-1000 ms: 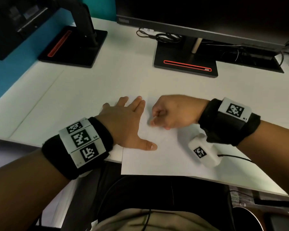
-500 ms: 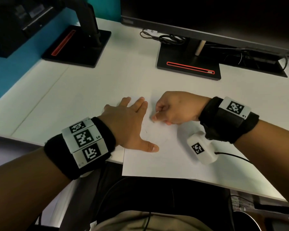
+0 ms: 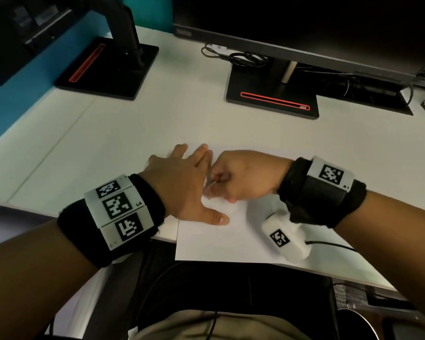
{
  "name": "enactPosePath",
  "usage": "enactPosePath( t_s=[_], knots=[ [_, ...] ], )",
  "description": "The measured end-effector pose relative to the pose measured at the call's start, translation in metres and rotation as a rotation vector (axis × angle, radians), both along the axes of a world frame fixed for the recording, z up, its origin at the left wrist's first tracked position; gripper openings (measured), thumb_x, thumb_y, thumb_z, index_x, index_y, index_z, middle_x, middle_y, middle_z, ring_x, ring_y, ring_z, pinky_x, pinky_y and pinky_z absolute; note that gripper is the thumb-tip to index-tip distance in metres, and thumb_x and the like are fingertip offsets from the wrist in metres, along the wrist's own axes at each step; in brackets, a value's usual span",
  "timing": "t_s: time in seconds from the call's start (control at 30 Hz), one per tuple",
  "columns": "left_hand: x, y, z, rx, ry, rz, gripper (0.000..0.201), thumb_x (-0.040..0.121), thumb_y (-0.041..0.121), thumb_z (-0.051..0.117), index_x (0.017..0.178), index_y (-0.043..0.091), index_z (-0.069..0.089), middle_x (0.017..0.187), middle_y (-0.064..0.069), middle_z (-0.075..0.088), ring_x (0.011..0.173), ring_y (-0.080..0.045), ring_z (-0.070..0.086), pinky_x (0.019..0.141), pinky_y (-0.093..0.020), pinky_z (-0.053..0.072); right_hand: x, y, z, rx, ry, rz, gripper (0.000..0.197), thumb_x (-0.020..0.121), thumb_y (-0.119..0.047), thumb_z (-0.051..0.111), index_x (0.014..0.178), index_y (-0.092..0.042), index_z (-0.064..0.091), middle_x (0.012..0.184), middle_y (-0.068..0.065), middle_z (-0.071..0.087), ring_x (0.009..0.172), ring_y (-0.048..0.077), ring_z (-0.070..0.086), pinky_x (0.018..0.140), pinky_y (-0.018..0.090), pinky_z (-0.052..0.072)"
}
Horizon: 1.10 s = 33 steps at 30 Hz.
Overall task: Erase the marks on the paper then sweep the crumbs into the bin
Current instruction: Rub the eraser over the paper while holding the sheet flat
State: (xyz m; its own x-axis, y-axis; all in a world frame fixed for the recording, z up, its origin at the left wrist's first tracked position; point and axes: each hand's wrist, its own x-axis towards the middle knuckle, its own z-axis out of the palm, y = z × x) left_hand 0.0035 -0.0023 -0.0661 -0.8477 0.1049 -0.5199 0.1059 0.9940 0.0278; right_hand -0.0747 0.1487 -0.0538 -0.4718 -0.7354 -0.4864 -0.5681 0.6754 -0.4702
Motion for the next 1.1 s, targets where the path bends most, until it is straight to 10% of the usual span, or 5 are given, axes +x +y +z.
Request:
enactPosePath(
  t_s=[0.67, 1.1],
  knots=[
    [0.001, -0.017, 0.006, 0.012, -0.013, -0.019, 0.141, 0.056, 0.097, 0.055, 0.158, 0.027, -0.012, 0.165, 0.009, -0.023, 0.153, -0.026, -0.011, 0.116, -0.060, 0.020, -0.028, 0.024, 0.001, -0.046, -0.070, -0.268, 0.036, 0.096, -0.038, 0.066, 0.072, -0.012, 0.067, 0.061, -0.002, 0.069, 0.043, 0.012, 0.051, 0.054, 0.024, 0.048],
    [0.004, -0.016, 0.005, -0.053, -0.088, 0.082, 0.148, 0.052, 0.099, 0.052, 0.155, 0.027, -0.025, 0.162, -0.004, -0.032, 0.151, -0.037, -0.020, 0.120, -0.054, 0.020, -0.023, -0.016, 0.002, -0.041, 0.115, -0.109, 0.036, 0.100, -0.039, 0.060, 0.076, -0.013, 0.069, 0.072, -0.003, 0.074, 0.060, 0.011, 0.059, 0.066, 0.025, 0.044]
  ],
)
